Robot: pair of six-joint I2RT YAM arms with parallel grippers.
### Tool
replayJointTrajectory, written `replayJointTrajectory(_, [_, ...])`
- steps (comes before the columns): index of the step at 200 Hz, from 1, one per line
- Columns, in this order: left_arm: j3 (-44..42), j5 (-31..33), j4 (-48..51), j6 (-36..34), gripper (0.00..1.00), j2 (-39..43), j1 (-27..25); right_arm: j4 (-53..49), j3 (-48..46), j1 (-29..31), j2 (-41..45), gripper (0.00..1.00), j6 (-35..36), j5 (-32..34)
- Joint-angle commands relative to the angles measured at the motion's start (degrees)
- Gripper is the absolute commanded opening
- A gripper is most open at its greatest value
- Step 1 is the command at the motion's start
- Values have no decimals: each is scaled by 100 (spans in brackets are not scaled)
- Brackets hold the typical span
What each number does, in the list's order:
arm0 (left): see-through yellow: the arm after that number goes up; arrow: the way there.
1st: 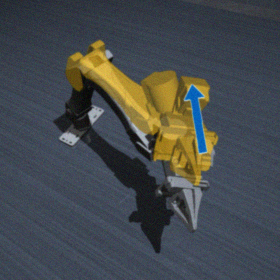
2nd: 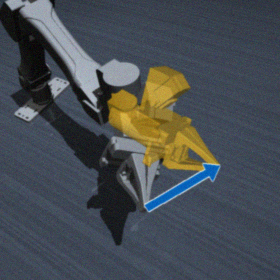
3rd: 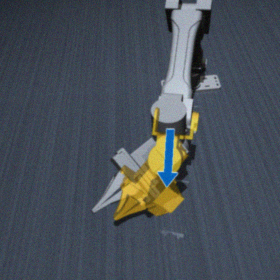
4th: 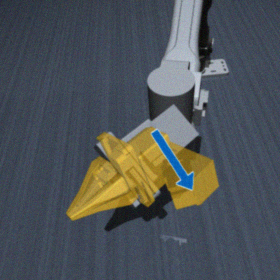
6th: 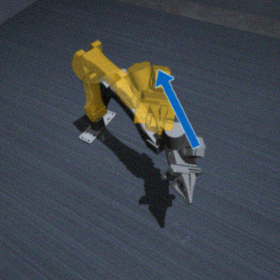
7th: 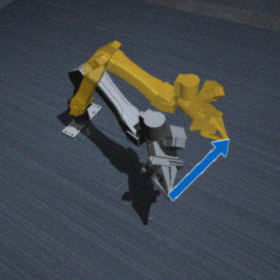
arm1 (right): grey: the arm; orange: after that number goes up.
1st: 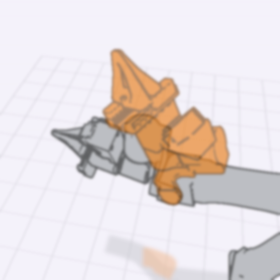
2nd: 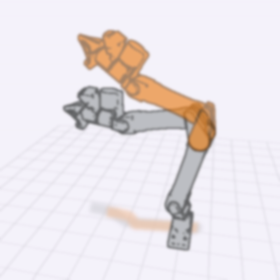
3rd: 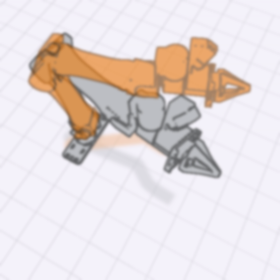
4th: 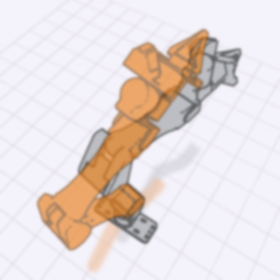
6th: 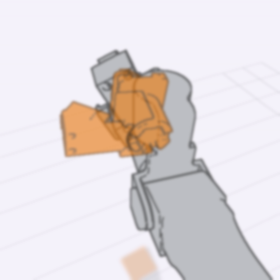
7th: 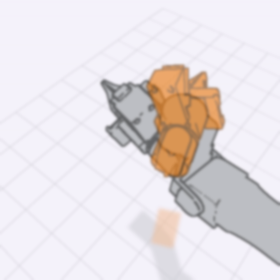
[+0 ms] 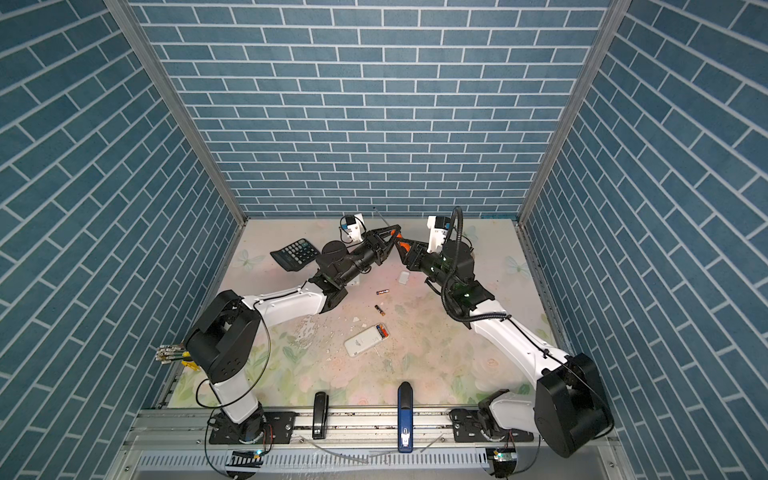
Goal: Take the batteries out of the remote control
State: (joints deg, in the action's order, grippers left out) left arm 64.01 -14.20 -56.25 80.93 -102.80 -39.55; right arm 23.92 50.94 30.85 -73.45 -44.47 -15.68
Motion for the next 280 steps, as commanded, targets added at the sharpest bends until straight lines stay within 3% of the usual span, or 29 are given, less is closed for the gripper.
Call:
replayJointTrajectory(1, [-133, -186, -150, -16, 0, 15, -204, 104, 380, 15, -42, 40, 114, -88])
replayJointTrajectory(67, [-91, -191, -110, -59, 0, -20, -299, 69, 443, 9, -99, 30, 116, -183])
replayJointTrajectory(110, [-108, -187, -89, -165, 0, 14, -299, -51, 483, 7, -93, 0, 138, -250])
replayJointTrajectory(193, [-355, -123, -122, -299, 1, 129, -295, -1011, 515, -16, 406, 0, 527, 23])
replayJointTrajectory(280, [-1366, 7, 281, -1028, 26, 1102, 181, -4330, 1330, -86, 939, 0, 1375, -14])
